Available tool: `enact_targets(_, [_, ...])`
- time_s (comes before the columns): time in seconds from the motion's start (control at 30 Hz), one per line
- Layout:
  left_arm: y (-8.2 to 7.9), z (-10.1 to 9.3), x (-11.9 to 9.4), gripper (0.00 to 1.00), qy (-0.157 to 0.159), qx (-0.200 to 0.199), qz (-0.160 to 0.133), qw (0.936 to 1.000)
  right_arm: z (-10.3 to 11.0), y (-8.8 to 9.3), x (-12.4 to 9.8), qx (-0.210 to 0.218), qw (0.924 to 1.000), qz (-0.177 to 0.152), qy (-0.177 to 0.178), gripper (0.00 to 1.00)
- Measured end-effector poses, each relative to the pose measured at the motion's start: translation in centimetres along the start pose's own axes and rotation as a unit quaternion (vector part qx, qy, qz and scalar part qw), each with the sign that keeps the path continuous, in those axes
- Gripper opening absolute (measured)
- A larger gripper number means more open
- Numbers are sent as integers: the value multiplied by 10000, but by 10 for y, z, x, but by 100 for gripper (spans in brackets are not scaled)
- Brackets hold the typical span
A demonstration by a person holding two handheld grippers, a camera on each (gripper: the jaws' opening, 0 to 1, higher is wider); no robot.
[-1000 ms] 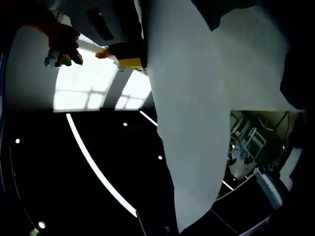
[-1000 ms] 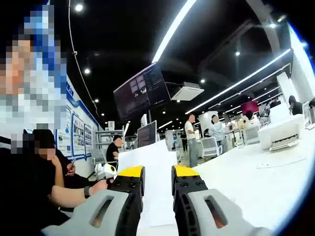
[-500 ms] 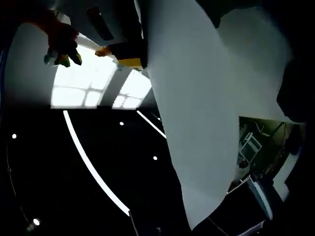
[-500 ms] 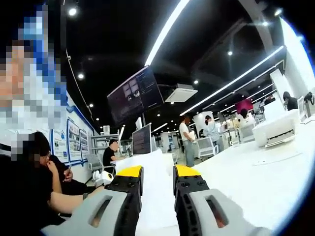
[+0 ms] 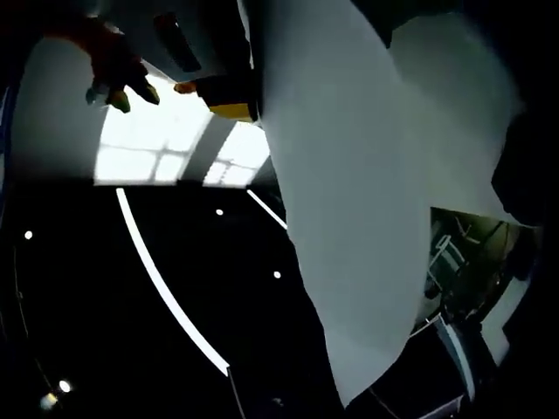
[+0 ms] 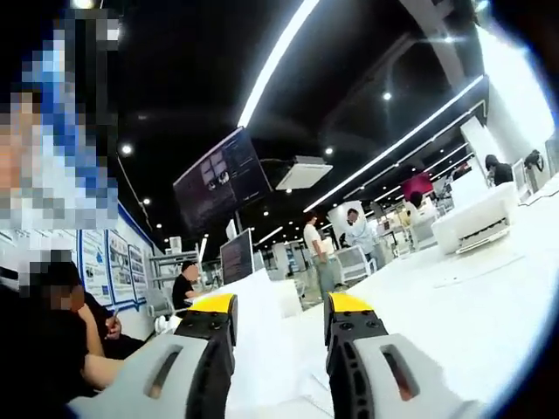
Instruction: Organize the stack of printing papers by aligning and flattening the scattered papers on the table
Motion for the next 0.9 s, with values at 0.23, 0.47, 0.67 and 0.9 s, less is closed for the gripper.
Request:
enact_targets(0.23, [0,1,0,7,-8,-37,-6,10000,-2,0,-3,8,9997,-1,225,47])
enact_targets(0.47, [-2,4,-4,7,-106,-34,-88,9999,-3,-1,-3,-56,9990,-17,447,58])
enact_targets(0.67, [-5,10,-7,7,-224,-215,-238,9992,-5,0,-3,38,9981,-39,622,70])
enact_targets(0.9, [-4,9,-6,7,-221,-198,-215,9993,-13,3,-2,125,9965,25,825,80])
Point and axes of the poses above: the point that each gripper's makers call its tool centre point, and the gripper's own axes: x roughly forward along the fingers, z roughly to its left, y roughly out of its underside, the point moved 8 cm from there along -x, roughly backward along the fingers, and after that the axes turned 2 degrees about z, right-handed, at the moved point
